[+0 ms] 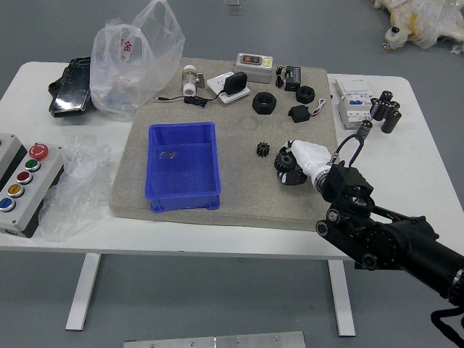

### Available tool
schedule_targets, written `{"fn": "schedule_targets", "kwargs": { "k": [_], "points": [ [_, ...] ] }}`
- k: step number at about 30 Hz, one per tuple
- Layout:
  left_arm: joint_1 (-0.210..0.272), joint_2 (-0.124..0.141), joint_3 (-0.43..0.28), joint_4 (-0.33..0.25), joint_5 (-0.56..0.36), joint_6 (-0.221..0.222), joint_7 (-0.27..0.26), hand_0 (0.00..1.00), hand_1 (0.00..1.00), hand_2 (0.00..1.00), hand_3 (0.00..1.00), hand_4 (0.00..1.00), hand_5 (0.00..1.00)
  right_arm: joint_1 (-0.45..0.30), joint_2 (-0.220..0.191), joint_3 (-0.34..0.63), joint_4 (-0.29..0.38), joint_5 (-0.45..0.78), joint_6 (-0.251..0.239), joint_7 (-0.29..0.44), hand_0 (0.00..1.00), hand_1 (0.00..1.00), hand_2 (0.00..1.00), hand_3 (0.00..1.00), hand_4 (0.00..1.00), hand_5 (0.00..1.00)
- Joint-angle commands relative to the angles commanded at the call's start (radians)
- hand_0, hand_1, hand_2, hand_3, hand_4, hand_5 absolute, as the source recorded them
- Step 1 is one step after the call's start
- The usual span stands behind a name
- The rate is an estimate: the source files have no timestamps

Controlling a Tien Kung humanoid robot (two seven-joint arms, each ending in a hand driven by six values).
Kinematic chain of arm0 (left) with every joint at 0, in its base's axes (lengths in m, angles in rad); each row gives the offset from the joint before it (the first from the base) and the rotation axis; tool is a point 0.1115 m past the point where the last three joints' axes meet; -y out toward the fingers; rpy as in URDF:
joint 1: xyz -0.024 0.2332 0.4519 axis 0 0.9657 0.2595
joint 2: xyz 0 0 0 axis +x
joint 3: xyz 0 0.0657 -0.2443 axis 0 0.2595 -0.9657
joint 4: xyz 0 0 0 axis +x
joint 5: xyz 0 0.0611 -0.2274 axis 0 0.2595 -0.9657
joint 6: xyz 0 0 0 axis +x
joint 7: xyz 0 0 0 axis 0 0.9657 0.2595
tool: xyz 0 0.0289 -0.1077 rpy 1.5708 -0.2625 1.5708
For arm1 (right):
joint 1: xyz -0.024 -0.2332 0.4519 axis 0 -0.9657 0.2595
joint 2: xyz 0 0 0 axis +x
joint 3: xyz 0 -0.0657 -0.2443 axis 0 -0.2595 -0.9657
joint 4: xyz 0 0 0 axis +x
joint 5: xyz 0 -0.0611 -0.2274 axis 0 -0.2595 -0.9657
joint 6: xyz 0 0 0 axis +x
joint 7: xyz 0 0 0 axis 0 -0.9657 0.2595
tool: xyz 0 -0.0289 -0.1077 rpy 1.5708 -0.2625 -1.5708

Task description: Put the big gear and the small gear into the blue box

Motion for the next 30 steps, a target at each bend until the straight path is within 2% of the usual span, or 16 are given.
{"fn": "schedule_targets", "kwargs": {
  "k": [7, 16, 17, 22, 23, 28, 29, 30],
  "points": [
    [0.002, -0.001, -0.006, -0.001, 0.007, -0.001, 0.004, 0.662, 0.569, 0.538, 0.677, 0.668, 0.313, 0.048, -0.013, -0.016, 0.069, -0.045, -0.022, 0.013, 0.354, 0.478, 0.289, 0.412, 0.253, 0.072],
    [0.002, 0.001, -0.037, -0.003, 0.047, -0.005, 0.022, 0.662, 0.570, 0.538, 0.677, 0.668, 0.313, 0.144, 0.056, -0.165, 0.123, -0.079, -0.047, 0.062, 0.359, 0.479, 0.292, 0.424, 0.260, 0.054],
    [0.002, 0.000, -0.040, -0.004, 0.051, -0.006, 0.023, 0.662, 0.570, 0.538, 0.678, 0.668, 0.312, 0.151, 0.063, -0.182, 0.126, -0.074, -0.052, 0.070, 0.398, 0.500, 0.386, 0.449, 0.317, 0.002],
    [-0.001, 0.000, -0.043, -0.004, 0.056, -0.007, 0.026, 0.662, 0.570, 0.538, 0.678, 0.668, 0.312, 0.170, 0.086, -0.244, 0.136, -0.060, -0.023, 0.076, 0.398, 0.500, 0.386, 0.449, 0.317, 0.002],
    [-0.003, 0.000, -0.040, -0.004, 0.053, -0.006, 0.024, 0.662, 0.570, 0.538, 0.678, 0.667, 0.312, 0.172, 0.088, -0.247, 0.137, -0.063, -0.017, 0.074, 0.409, 0.563, 0.552, 0.487, 0.430, 0.002],
    [-0.007, 0.003, -0.045, -0.004, 0.060, -0.007, 0.026, 0.662, 0.570, 0.538, 0.678, 0.667, 0.312, 0.184, 0.094, -0.266, 0.139, -0.056, -0.001, 0.073, 0.409, 0.563, 0.552, 0.487, 0.430, 0.002],
    [-0.007, 0.004, -0.045, -0.004, 0.061, -0.007, 0.026, 0.662, 0.570, 0.538, 0.678, 0.667, 0.312, 0.186, 0.094, -0.270, 0.139, -0.052, 0.002, 0.073, 0.405, 0.590, 0.606, 0.548, 0.485, 0.067],
    [-0.008, 0.004, -0.046, -0.004, 0.062, -0.007, 0.026, 0.662, 0.570, 0.538, 0.678, 0.667, 0.312, 0.188, 0.095, -0.274, 0.139, -0.046, 0.006, 0.073, 0.405, 0.590, 0.606, 0.548, 0.485, 0.067]
  ]
}}
